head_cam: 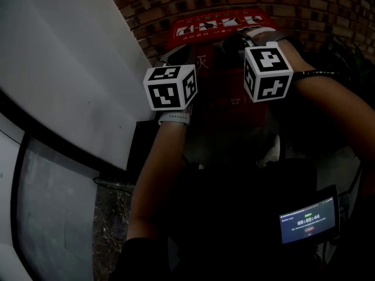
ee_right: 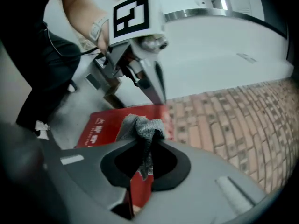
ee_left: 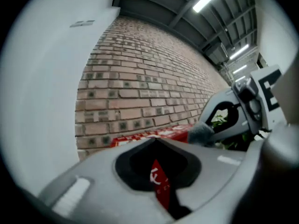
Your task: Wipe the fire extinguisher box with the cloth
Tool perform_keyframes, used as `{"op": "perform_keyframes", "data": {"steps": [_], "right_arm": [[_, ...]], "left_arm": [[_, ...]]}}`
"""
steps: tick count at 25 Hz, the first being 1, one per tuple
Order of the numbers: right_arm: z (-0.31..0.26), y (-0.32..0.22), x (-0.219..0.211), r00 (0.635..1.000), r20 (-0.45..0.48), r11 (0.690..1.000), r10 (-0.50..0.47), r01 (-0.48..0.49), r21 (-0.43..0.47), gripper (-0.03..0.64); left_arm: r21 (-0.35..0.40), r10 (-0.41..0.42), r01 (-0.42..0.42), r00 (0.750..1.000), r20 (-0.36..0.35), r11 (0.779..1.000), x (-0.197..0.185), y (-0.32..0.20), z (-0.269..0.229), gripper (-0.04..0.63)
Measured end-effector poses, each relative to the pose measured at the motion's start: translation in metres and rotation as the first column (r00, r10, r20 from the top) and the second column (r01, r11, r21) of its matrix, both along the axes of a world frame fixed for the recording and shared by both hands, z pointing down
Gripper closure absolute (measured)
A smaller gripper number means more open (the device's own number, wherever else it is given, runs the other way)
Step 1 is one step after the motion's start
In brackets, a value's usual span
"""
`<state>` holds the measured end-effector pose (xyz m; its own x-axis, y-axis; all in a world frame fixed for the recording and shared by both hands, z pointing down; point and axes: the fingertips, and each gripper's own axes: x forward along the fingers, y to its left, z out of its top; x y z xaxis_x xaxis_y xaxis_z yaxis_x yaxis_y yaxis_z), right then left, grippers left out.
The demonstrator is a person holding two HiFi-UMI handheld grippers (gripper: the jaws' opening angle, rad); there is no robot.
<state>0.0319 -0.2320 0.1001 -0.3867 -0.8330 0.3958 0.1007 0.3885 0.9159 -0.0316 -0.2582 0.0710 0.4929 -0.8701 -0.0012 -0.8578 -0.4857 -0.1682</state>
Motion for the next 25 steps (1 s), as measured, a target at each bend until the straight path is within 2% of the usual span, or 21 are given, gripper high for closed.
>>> {"op": "perform_keyframes", "data": {"steps": [3, 9, 15, 25], "right_arm": [[-0.045, -0.026, -0.015, 1.000, 0.015, 1.000, 0.008, -0.008, 0.016, 0.583], [-0.081, -0.099, -0.054, 1.000, -0.007, 1.000, 0.029, -0.029, 0.010, 0.583], [-0.070, -0.167, -0.092, 0.995, -0.097, 0.999, 0.024, -0.022, 0.024, 0.583], [-0.048, -0.255, -0.109, 0.986, -0.142, 0.996, 0.082, -0.078, 0.030, 0.583]], "left_arm": [[0.014, -0.041, 0.041, 0.999, 0.014, 0.999, -0.029, -0.018, -0.027, 0.592], [-0.050, -0.064, 0.064, 0.998, 0.007, 0.997, -0.057, -0.059, -0.036, 0.592], [-0.094, -0.056, 0.057, 0.998, 0.015, 0.994, -0.069, -0.083, -0.024, 0.592], [-0.120, -0.013, 0.014, 1.000, 0.007, 0.993, -0.074, -0.111, -0.010, 0.592]]}}
